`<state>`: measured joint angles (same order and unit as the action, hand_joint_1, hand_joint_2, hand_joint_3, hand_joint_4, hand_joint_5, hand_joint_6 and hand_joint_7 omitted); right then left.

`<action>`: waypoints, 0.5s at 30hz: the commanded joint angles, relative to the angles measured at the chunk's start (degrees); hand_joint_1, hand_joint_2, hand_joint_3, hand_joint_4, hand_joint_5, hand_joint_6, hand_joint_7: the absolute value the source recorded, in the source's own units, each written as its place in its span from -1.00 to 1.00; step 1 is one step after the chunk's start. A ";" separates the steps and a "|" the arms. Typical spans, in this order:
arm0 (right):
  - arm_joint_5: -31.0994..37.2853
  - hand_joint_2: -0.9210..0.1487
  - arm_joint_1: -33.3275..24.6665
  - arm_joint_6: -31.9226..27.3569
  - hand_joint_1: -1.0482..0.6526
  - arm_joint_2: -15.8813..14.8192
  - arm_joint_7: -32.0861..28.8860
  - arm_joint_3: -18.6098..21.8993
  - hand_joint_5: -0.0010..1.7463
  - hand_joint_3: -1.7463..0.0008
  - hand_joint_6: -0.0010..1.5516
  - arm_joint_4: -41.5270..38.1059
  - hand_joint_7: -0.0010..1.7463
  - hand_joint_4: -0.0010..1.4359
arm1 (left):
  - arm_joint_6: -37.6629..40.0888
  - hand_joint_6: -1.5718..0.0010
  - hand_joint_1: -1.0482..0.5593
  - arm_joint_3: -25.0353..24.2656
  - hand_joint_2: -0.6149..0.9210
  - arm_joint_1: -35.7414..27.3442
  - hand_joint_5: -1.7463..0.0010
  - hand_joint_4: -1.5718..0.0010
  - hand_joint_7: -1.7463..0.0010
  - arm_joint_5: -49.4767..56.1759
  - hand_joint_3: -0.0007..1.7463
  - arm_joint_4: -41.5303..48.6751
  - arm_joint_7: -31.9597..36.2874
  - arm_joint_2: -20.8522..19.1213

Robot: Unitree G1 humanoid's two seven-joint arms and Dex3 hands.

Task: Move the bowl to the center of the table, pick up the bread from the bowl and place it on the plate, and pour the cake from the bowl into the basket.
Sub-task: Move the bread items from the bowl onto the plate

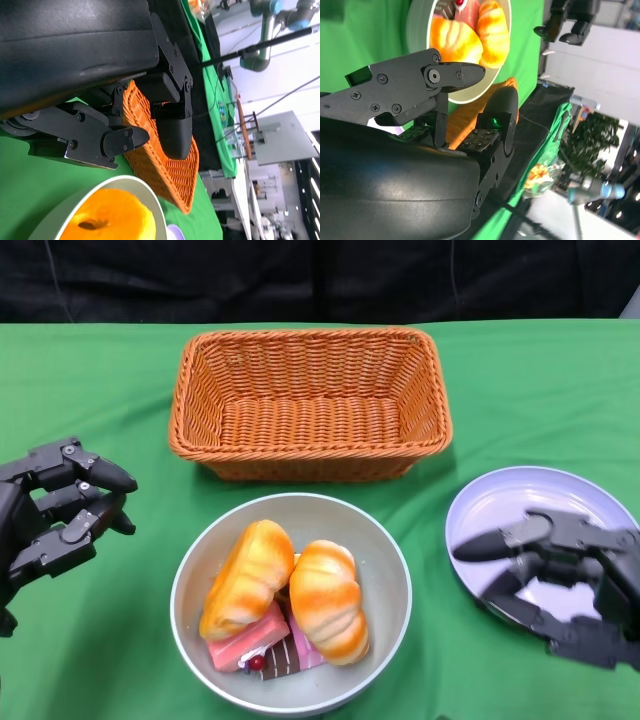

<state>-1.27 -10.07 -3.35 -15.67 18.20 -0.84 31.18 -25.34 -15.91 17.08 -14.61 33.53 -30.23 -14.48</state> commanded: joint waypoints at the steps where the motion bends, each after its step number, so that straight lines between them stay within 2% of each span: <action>1: 1.76 -1.00 1.04 -2.21 -0.26 -1.23 -0.23 -0.57 -0.18 0.86 -0.14 1.77 -0.64 -0.20 | -1.08 0.03 0.32 -0.08 0.79 0.65 -0.80 0.14 -0.41 0.28 -0.10 0.65 1.40 -0.64; 4: 5.32 -1.00 3.38 -6.25 -0.33 -2.47 0.35 -2.60 -0.34 0.89 -0.17 4.56 -0.77 -0.22 | -1.04 0.04 0.32 -0.29 0.78 0.19 -0.82 0.15 -0.42 0.61 -0.07 -0.03 2.83 -0.62; 10: 11.56 -1.00 8.80 -13.00 -0.47 -4.68 2.40 -6.48 -0.49 0.91 -0.26 9.50 -0.88 -0.35 | -0.18 0.07 0.33 0.06 0.77 -0.06 -0.83 0.13 -0.44 1.54 -0.07 -0.18 5.65 -0.57; 15: 17.14 -1.00 18.08 -19.06 -0.58 -6.16 6.82 -12.61 -0.58 0.86 -0.27 10.88 -0.94 -0.29 | 0.07 0.07 0.32 -0.24 0.76 1.08 -0.84 0.10 -0.45 0.67 -0.08 1.48 5.79 -0.56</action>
<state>14.93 5.31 -20.40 -20.77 23.42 -12.09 41.12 -25.56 -15.92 17.27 -13.61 34.19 -25.08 -14.42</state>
